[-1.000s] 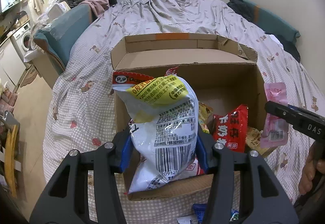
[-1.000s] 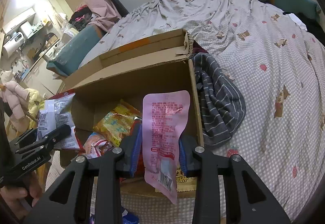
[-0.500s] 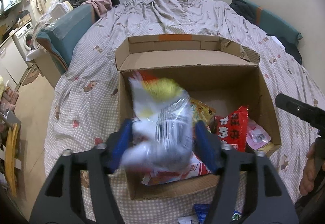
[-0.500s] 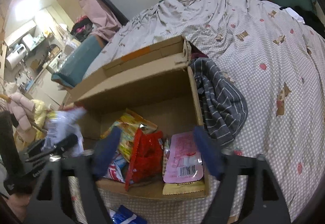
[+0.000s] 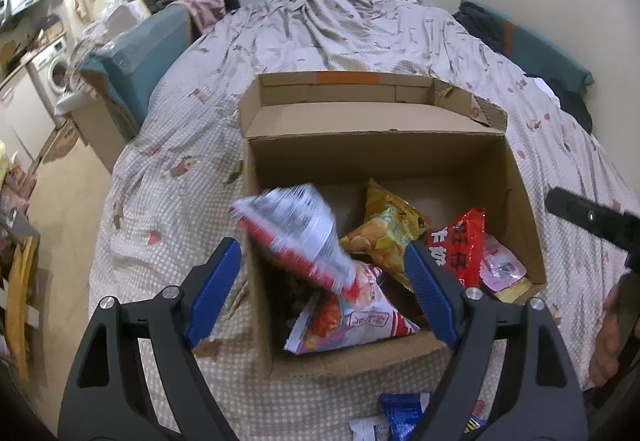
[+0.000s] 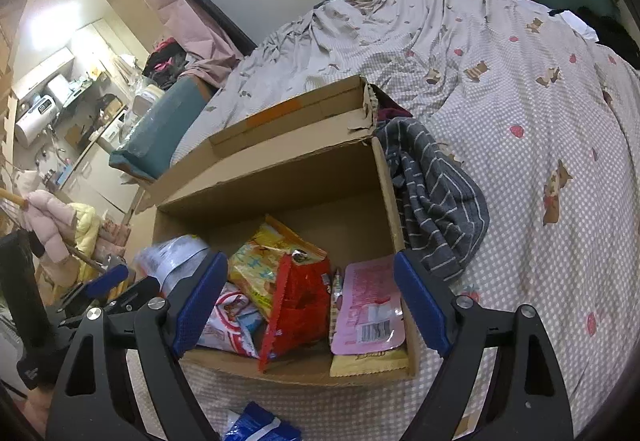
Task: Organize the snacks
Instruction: 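Move both tools back down to the remaining snacks beside the box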
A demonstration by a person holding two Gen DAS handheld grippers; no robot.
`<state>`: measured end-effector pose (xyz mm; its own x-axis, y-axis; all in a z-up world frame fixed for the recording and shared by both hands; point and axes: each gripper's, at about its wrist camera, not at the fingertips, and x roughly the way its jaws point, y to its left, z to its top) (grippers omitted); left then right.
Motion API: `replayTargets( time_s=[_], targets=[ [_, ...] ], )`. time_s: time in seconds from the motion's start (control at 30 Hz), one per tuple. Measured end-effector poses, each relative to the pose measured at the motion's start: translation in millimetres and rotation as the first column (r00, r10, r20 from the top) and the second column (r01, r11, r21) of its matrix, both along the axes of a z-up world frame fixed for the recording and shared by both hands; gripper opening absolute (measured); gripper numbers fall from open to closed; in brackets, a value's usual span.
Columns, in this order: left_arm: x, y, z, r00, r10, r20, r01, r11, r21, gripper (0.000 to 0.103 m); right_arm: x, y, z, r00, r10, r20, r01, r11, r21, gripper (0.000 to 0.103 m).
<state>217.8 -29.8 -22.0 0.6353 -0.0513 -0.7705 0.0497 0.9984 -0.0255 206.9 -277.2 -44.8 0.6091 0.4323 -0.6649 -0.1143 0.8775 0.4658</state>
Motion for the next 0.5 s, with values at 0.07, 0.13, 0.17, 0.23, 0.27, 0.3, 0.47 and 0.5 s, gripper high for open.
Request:
replayTargets(
  time_s=[0.07,0.13,0.17,0.23,0.27,0.3,0.47,0.5],
  targets=[
    [-4,3,7,1.0,-0.002,0.015,0.002,1.0,-0.015,0.081,-6,2,2,1.0,0.003,-0.001,-0.003,1.0,0.001,0.087],
    [-11,3,14,0.999,-0.008,0.038,0.008,1.0,-0.01,0.081,-13,5,6,1.0,0.01,0.001,-0.01,1.0,0.0,0.087],
    [-15,4,17,0.999,-0.016,0.048,0.017,1.0,-0.015,0.081,-17,7,9,1.0,0.02,0.003,-0.02,1.0,-0.001,0.087],
    [-24,6,20,0.998,-0.019,0.058,0.02,1.0,-0.019,0.081,-23,10,14,0.999,0.036,0.009,-0.036,0.999,-0.008,0.087],
    [-28,7,21,0.998,-0.019,0.057,0.021,0.999,-0.026,0.081,-27,11,17,0.999,0.043,0.017,-0.043,0.999,-0.014,0.087],
    [-33,8,21,0.998,-0.019,0.051,0.021,0.999,-0.039,0.082,-30,12,19,0.999,0.046,0.021,-0.045,0.999,-0.019,0.087],
    [-49,13,20,1.0,-0.021,0.014,0.022,0.996,-0.084,0.092,-50,11,21,0.999,0.054,0.004,-0.054,0.999,0.003,0.087],
    [-52,14,18,1.0,-0.024,-0.001,0.024,0.995,-0.092,0.092,-54,10,19,0.999,0.054,-0.009,-0.054,0.998,0.012,0.087]
  ],
)
